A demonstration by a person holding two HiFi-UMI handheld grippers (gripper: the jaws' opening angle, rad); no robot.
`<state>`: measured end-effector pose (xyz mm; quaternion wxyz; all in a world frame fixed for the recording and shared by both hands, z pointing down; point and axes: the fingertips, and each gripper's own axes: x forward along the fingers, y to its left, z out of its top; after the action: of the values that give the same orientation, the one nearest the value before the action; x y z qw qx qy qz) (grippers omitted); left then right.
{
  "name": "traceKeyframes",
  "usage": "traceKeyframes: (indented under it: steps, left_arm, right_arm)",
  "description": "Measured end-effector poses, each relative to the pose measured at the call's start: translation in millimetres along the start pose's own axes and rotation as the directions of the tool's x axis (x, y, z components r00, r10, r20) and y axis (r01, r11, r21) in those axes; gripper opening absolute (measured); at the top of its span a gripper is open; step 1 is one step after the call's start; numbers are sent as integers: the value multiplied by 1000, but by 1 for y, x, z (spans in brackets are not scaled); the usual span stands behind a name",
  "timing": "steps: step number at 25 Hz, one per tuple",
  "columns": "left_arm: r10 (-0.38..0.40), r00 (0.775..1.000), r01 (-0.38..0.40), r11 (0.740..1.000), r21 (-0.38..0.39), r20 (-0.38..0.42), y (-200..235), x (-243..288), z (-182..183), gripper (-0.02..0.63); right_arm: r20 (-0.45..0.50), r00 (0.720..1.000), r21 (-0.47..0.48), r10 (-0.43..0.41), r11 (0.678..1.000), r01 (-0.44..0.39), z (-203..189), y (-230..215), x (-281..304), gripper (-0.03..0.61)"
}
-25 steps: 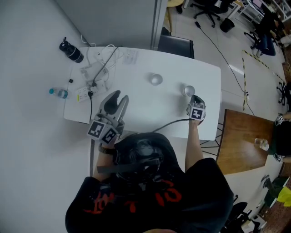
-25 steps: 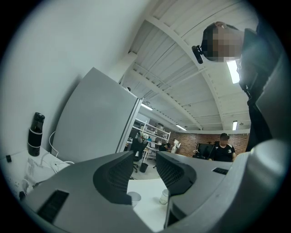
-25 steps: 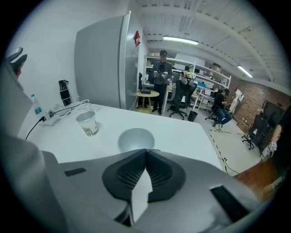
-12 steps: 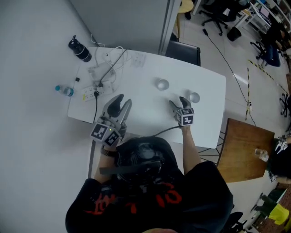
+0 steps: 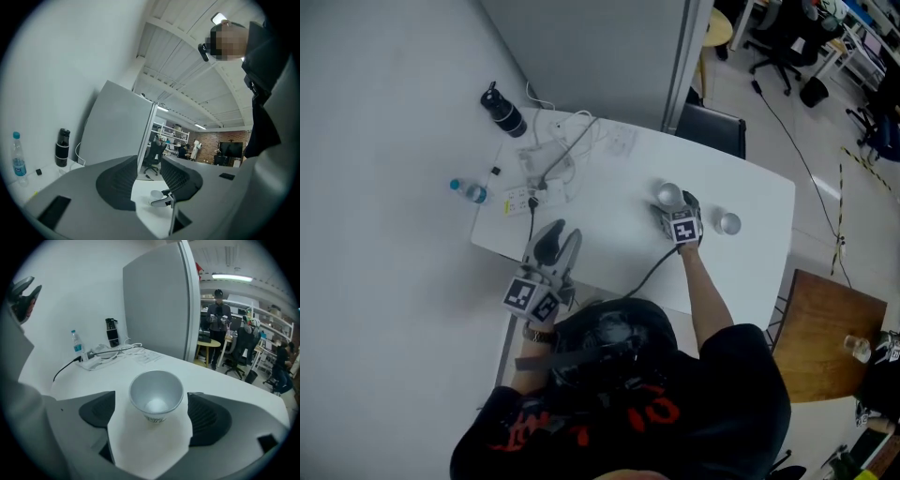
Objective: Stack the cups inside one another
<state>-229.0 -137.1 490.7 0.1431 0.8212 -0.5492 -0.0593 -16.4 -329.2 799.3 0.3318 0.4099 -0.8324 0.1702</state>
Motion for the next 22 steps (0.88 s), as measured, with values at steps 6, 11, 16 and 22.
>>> traceKeyframes:
  steps: [6,11,16,22]
  left_arm:
    - [45,999,-45,999,-21,19,13,-13,8,164]
    - [-5,1000,4,999,-43,-21,5,2,-3,164]
    - [-99,994,96,994,-56,-51,-7,28,-12,164]
    - [-191,978,186,981,-59,-86,-29,48,-23,164]
  right_arm:
    - [17,999,84,-45,995,44,12,4,-1,367]
    - [106,992,169,-70,984,51,-19,17,-59,367]
    - [283,940,300,-189,949,101,-10,-12,-171,368]
    - [550,715,203,-431,900,386,112,-88,-362,368]
